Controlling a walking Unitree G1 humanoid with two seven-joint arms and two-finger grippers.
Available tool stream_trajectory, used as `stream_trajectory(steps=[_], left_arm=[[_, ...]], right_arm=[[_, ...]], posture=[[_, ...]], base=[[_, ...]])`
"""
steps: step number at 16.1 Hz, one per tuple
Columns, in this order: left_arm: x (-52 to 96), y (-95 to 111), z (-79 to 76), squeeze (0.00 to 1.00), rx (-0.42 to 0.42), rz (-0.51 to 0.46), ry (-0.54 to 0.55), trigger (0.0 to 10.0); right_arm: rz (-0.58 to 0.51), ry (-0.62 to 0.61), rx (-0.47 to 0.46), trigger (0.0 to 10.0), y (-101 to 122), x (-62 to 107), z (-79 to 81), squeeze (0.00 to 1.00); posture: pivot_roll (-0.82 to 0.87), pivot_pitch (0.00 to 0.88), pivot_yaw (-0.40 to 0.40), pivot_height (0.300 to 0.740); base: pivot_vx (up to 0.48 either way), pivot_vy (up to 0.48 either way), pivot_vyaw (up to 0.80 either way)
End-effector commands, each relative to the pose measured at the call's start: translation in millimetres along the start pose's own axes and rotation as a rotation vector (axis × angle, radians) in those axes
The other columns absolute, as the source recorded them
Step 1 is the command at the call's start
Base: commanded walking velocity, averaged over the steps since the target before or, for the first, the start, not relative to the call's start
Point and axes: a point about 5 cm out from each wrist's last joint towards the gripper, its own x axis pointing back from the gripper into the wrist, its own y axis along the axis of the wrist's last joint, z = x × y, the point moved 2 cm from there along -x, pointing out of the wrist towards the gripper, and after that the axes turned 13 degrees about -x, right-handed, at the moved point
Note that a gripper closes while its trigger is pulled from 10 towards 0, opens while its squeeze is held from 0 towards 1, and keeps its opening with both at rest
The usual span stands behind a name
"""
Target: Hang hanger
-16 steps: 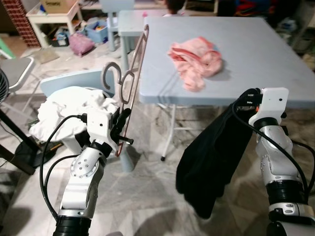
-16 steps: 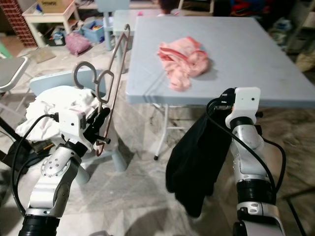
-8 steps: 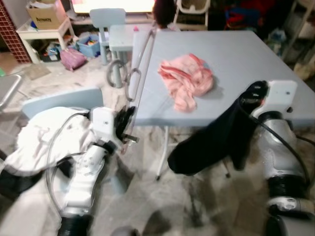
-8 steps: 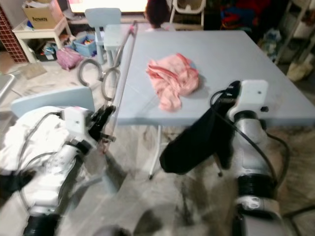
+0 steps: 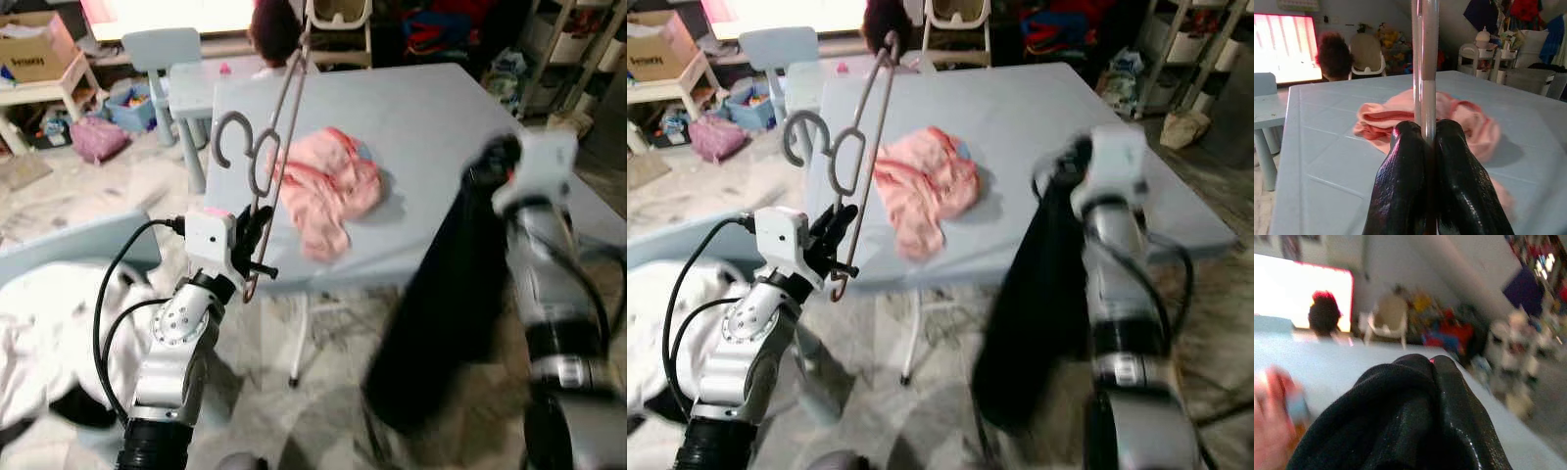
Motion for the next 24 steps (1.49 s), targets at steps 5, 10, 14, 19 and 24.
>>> stream_trajectory(steps=[5,10,14,19,24], left_arm=[[0.0,-1,10.0,0.00,-0.036,0.020,0.053,10.0],[2.7,1,9.6,0.00,-0.034,0.016,0.069,10.0],[1.4,3,6.5,0.00,-0.040,0.012,0.090,10.0],[5.5,5,5.4,0.00,-0.012,-0.006,0.081,10.0],[7.0,5,3.7,0.00,0.000,-0.007,0.070,10.0]], right_arm=[[-0.187,0.199,-0.062,10.0,68,-51.9,64.6,0.00],[-0.306,0.276,-0.275,10.0,117,-72.2,129.9,0.00],[-0.274,0.341,-0.329,10.0,111,-70.5,158.2,0.00],[-0.199,0.283,-0.272,10.0,65,-61.7,118.2,0.00],[-0.123,0.223,-0.193,10.0,25,-42.1,69.8,0.00]], posture=[[-0.05,0.000,-0.024,0.740],[-0.02,0.000,-0.044,0.740],[-0.01,0.000,-0.057,0.740],[-0.01,0.000,-0.054,0.740],[-0.03,0.000,-0.033,0.740]], base=[[0.181,0.000,0.00],[0.000,0.000,0.00],[0.000,0.000,0.00],[0.000,0.000,0.00],[0.215,0.000,0.17]])
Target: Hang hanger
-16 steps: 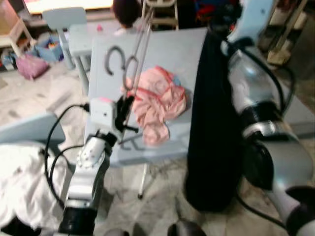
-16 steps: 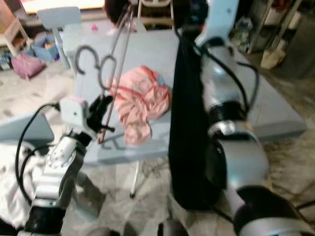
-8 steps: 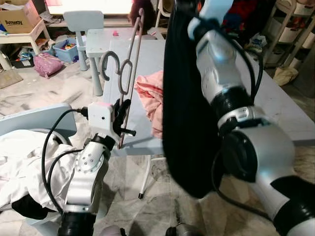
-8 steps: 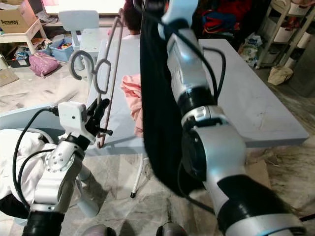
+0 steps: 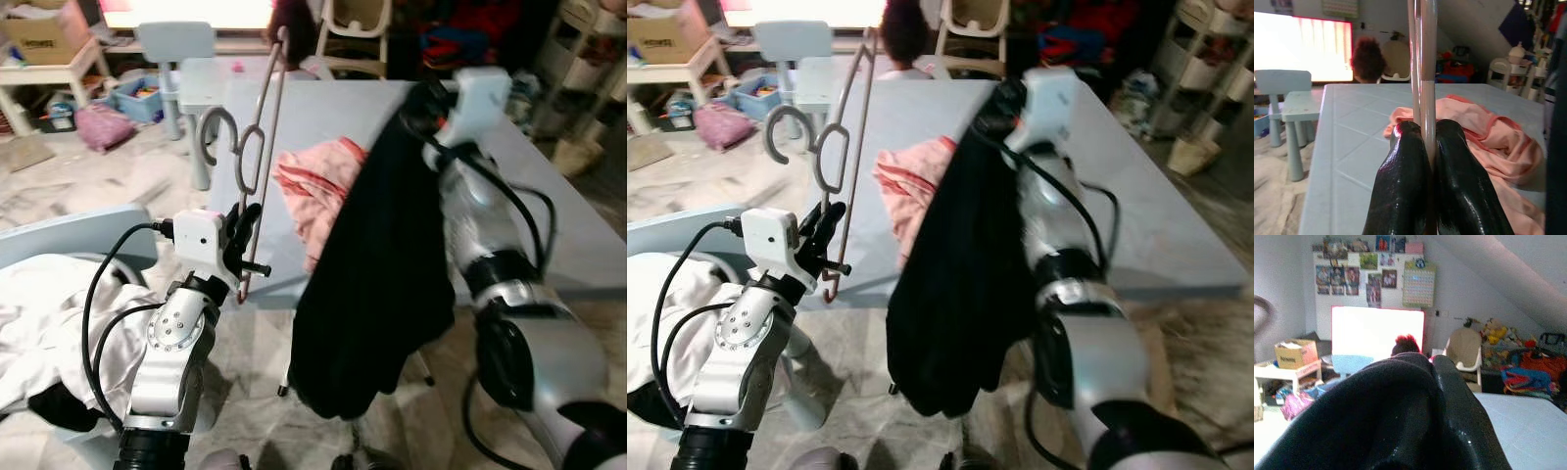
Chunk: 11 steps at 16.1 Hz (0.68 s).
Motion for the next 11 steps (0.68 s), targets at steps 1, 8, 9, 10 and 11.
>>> stream_trajectory(steps=[1,8,9,10,11], left_arm=[[0.5,2,-1.4,0.00,-0.003,-0.002,-0.014,10.0],[0.0,2,-2.2,0.00,-0.001,-0.004,-0.018,10.0],[0.3,2,-2.3,0.00,0.000,-0.002,-0.018,10.0],[0.7,1,-2.3,0.00,0.000,0.000,-0.018,10.0],[1.0,1,-2.9,0.00,0.001,0.002,-0.019,10.0]], right_arm=[[-0.066,0.029,0.013,10.0,19,-3.7,1.3,0.00],[-0.067,0.096,0.019,10.0,19,-2.3,15.4,0.00],[-0.065,0.094,0.018,10.0,18,-2.3,15.7,0.00],[-0.063,0.081,0.023,10.0,18,-2.2,15.1,0.00],[-0.059,0.068,0.028,10.0,17,-1.6,13.5,0.00]], posture=[[-0.03,0.000,-0.030,0.740],[-0.03,0.000,-0.033,0.740],[-0.03,0.000,-0.035,0.740],[-0.03,0.000,-0.035,0.740],[-0.03,0.000,-0.036,0.740]], base=[[0.311,0.000,0.52],[0.327,0.000,0.62],[0.334,0.000,0.66],[0.330,0.000,0.00],[0.330,0.000,0.00]])
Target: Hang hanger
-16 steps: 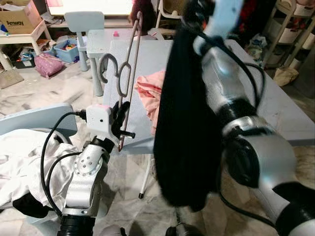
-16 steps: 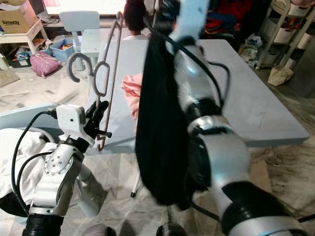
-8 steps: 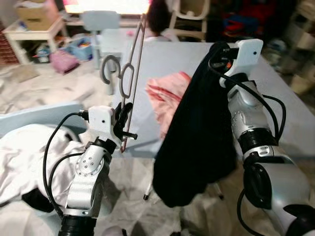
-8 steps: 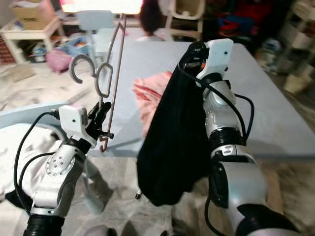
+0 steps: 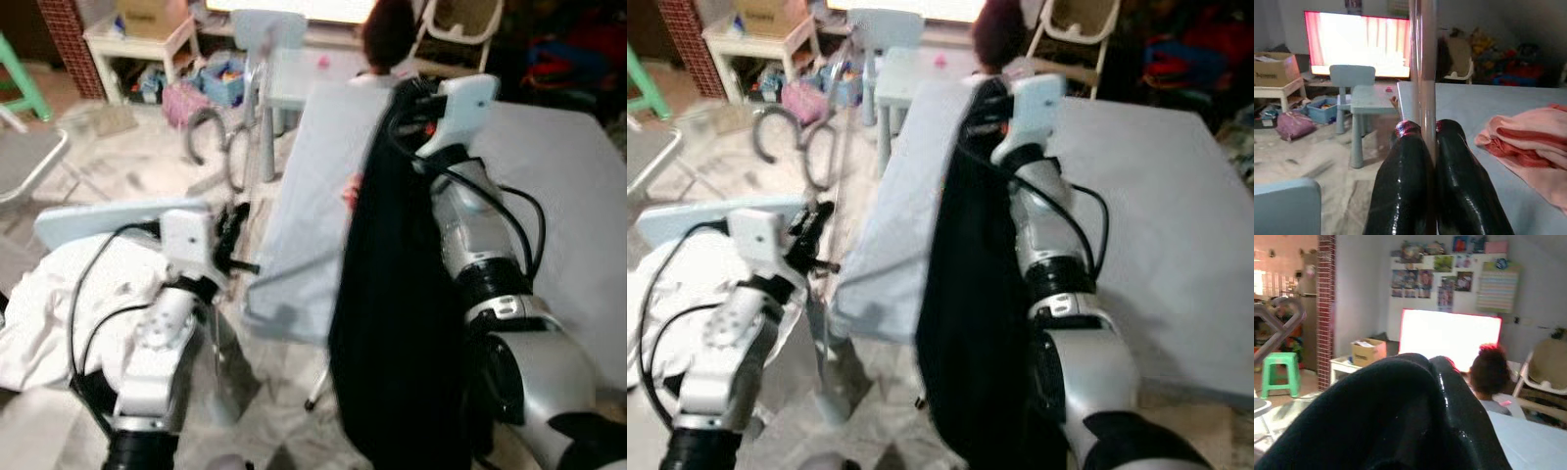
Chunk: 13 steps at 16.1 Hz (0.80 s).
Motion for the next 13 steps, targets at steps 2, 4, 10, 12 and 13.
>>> stream_trajectory(steps=[2,4,10,12,13], left_arm=[[-0.9,-1,-11.2,0.00,0.010,0.008,-0.038,10.0],[-0.8,-3,-11.8,0.00,0.006,0.021,-0.034,10.0],[-1.0,-5,-13.4,0.00,-0.005,0.038,-0.037,10.0],[-1.5,-4,-13.3,0.00,-0.005,0.037,-0.033,10.0],[-1.4,-4,-13.3,0.00,-0.005,0.038,-0.031,10.0]], right_arm=[[-0.045,-0.079,0.040,10.0,16,1.3,-18.0,0.00],[-0.024,-0.142,0.063,10.0,14,3.2,-27.8,0.00],[0.036,-0.306,0.180,10.0,49,-19.2,-59.7,0.00],[0.049,-0.409,0.180,10.0,82,-29.8,-74.3,0.00],[0.047,-0.463,0.156,10.0,93,-29.5,-82.1,0.00]], posture=[[-0.03,0.000,-0.036,0.740],[-0.03,0.000,-0.036,0.740],[-0.02,0.000,-0.045,0.740],[-0.01,0.002,-0.055,0.740],[-0.01,0.002,-0.060,0.740]], base=[[0.315,0.000,0.00],[0.135,0.000,0.00],[0.000,0.000,0.00],[0.000,0.000,0.00],[0.000,0.000,0.00]])
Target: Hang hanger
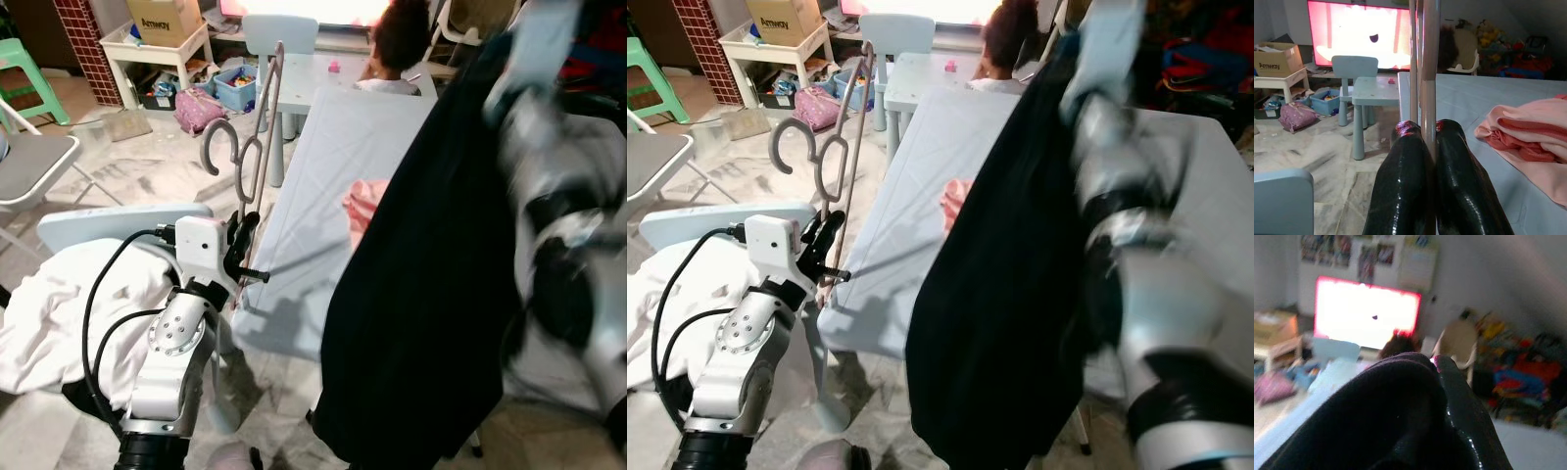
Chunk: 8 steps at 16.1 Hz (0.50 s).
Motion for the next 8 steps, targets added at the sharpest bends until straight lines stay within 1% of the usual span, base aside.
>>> stream_trajectory(steps=[1,2,3,4,5,6,7,8], left_arm=[[-1.1,3,-3.4,0.00,-0.006,-0.005,-0.007,10.0],[-1.1,4,-3.7,0.00,-0.007,-0.007,-0.004,10.0],[-1.0,4,-3.8,0.00,-0.007,-0.008,-0.002,10.0],[-0.1,5,-3.3,0.00,-0.009,-0.010,0.003,10.0],[0.5,6,-0.8,0.00,-0.011,-0.015,0.020,10.0],[0.4,7,0.3,0.00,-0.011,-0.018,0.027,10.0],[0.2,8,0.8,0.00,-0.011,-0.020,0.030,10.0],[0.0,9,0.4,0.00,-0.011,-0.023,0.031,10.0]], right_arm=[[-0.006,-0.121,-0.066,10.0,23,-4.4,-23.3,0.00],[-0.059,-0.159,-0.072,10.0,44,-6.2,-32.9,0.00],[-0.108,-0.170,-0.059,10.0,60,-6.8,-36.8,0.00],[-0.205,-0.187,0.012,10.0,93,-6.8,-40.9,0.00],[-0.271,-0.206,0.125,10.0,112,-5.4,-41.5,0.00],[-0.303,-0.210,0.189,10.0,121,-4.6,-40.5,0.00],[-0.323,-0.212,0.234,10.0,126,-4.0,-39.5,0.00],[-0.334,-0.199,0.324,10.0,125,-4.1,-35.1,0.00]], posture=[[-0.01,0.003,-0.062,0.740],[0.00,0.005,-0.066,0.740],[0.00,0.005,-0.066,0.740],[0.01,0.006,-0.069,0.740],[0.01,0.008,-0.074,0.740],[0.01,0.008,-0.074,0.740],[0.01,0.008,-0.074,0.740],[0.01,0.008,-0.077,0.740]], base=[[0.000,0.000,0.00],[0.000,0.000,0.00],[0.000,0.000,0.00],[0.000,0.000,0.00],[0.000,0.000,0.00],[0.000,0.000,0.00],[0.000,0.000,0.00],[0.000,0.000,0.00]])
